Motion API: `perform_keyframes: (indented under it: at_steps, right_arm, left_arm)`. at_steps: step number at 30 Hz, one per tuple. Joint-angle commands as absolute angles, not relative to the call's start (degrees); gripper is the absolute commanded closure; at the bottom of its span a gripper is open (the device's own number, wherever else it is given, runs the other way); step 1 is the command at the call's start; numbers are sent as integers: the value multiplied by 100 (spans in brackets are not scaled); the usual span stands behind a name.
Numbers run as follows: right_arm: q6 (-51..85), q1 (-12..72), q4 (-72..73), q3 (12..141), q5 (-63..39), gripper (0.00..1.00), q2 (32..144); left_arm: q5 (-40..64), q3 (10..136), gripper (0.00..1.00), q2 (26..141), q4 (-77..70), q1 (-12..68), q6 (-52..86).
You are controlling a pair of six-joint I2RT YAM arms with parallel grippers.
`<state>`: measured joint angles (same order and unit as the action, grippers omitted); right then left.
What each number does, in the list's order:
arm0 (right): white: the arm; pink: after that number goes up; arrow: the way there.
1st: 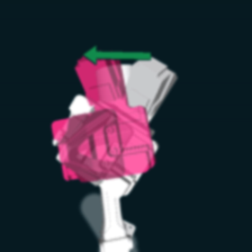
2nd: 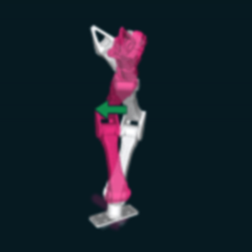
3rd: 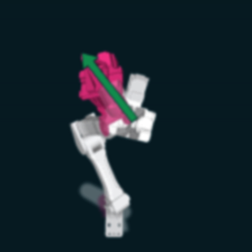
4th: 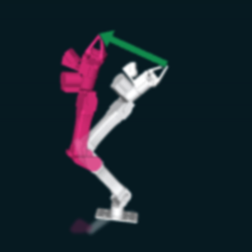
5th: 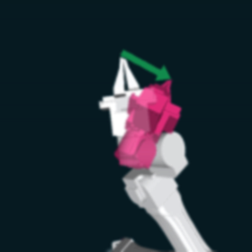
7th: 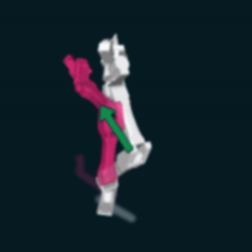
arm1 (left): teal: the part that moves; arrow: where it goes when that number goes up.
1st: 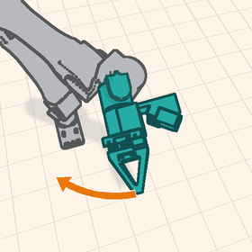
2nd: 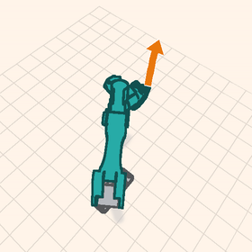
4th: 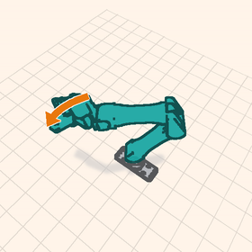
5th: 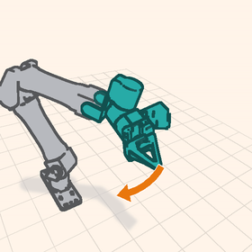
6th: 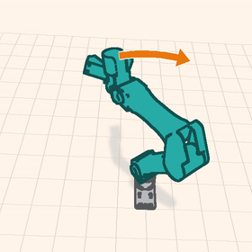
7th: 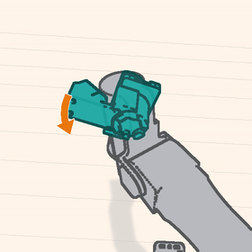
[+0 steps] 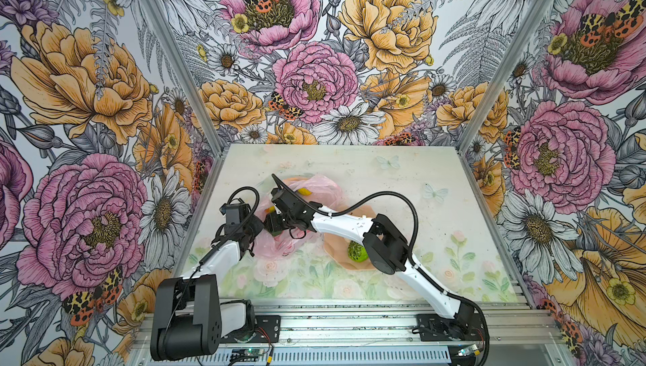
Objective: Take fruits out of the plastic bag
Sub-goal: Pick up the fruit from the plastic bag, then place the fruit on the plate.
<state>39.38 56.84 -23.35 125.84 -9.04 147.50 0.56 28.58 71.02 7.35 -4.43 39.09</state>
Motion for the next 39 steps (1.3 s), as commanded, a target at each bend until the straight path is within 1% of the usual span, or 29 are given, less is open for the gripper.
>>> perform_keyframes:
  at_steps: [1,9,15,20,28,33,39]
  right_arm:
    - [3755,5713,-2575,12472,-685,49,14355]
    - [3604,5679,-2566,12078,-489,49,13744]
    - [3437,5634,-2547,11410,-334,49,13032]
    - [3299,5594,-2466,10591,-206,49,12217]
    - [3155,5547,-2389,8938,178,49,10729]
    - [3303,5503,-2391,7909,389,49,9922]
    - [3640,5476,-2407,6911,601,49,9254]
  left_arm:
    - [108,2777,85,7151,564,-510,3903]
    - [123,2707,86,7207,390,-510,3703]
    - [299,2707,87,7272,196,-510,3551]
    - [368,2728,88,7377,116,-510,3490]
    - [418,2743,89,7471,106,-519,3478]
    - [444,2734,89,7473,85,-515,3472]
    - [446,2738,89,7488,70,-501,3472]
